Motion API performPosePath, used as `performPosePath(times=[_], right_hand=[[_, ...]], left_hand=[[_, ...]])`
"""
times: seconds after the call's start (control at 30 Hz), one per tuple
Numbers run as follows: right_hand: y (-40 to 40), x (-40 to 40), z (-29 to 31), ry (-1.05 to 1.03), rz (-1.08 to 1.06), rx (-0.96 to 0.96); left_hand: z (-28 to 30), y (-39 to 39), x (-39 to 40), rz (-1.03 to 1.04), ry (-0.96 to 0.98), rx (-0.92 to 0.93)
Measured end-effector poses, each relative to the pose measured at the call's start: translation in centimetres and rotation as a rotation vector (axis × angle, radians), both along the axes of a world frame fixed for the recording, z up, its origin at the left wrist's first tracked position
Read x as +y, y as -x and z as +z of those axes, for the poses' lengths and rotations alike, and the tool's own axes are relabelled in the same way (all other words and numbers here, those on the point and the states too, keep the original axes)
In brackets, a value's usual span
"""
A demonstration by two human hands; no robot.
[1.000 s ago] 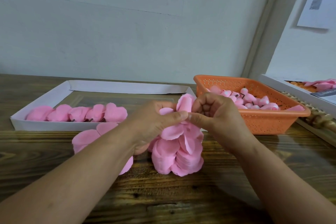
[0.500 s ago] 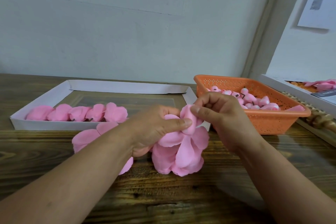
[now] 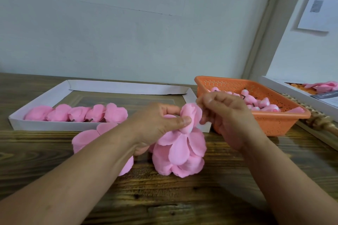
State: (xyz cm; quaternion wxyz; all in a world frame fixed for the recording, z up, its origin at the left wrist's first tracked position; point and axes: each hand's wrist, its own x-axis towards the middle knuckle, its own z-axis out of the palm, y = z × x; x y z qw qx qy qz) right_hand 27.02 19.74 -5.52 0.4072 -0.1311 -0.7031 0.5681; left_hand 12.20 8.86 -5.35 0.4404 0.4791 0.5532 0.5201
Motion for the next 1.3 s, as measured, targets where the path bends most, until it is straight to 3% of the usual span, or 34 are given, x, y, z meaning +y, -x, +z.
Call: performPosePath(times=[0.07,0.17,0.4,0.6,0.73,1.03,1.2,1.3], right_hand=[[-0.2,0.5,-0.5,-0.046,0.095,-0.112],[-0.1,0.4,-0.7,-0.099,0.222,-0.092],[0.3,0.1,-1.0,-0.049,0.253,-0.127],[0.7,0.0,-1.1,0.038,0.052,0.004],[1.0,-0.2,-1.2,0.028,-0.029,-0.001],[1.2,-2.1,-0.9,-0.273,-0.073,-0.139],[0.5,-1.9,-0.1,-0.533,-0.05,-0.253],[0.3,-1.8,0.1,-0.554,-0.047,-0.257]], left_hand=[[0.1,0.0,0.0,0.001,-0.003,-0.011],[0.3,0.3,0.0,0.016,-0.012,0.023],[0.2,0.5,-0.2,0.021,0.039,0.027],[0.6,0.6,0.2,0.001,0.041,-0.349],[0.4,0.3,0.4,0.116,0.06,-0.475],[-0.4,0.2,0.9,0.453,0.027,-0.172],[-0.5,0.3,1.1,0.521,-0.008,-0.07],[-0.6,0.2,1.1,0.501,-0.016,-0.022]])
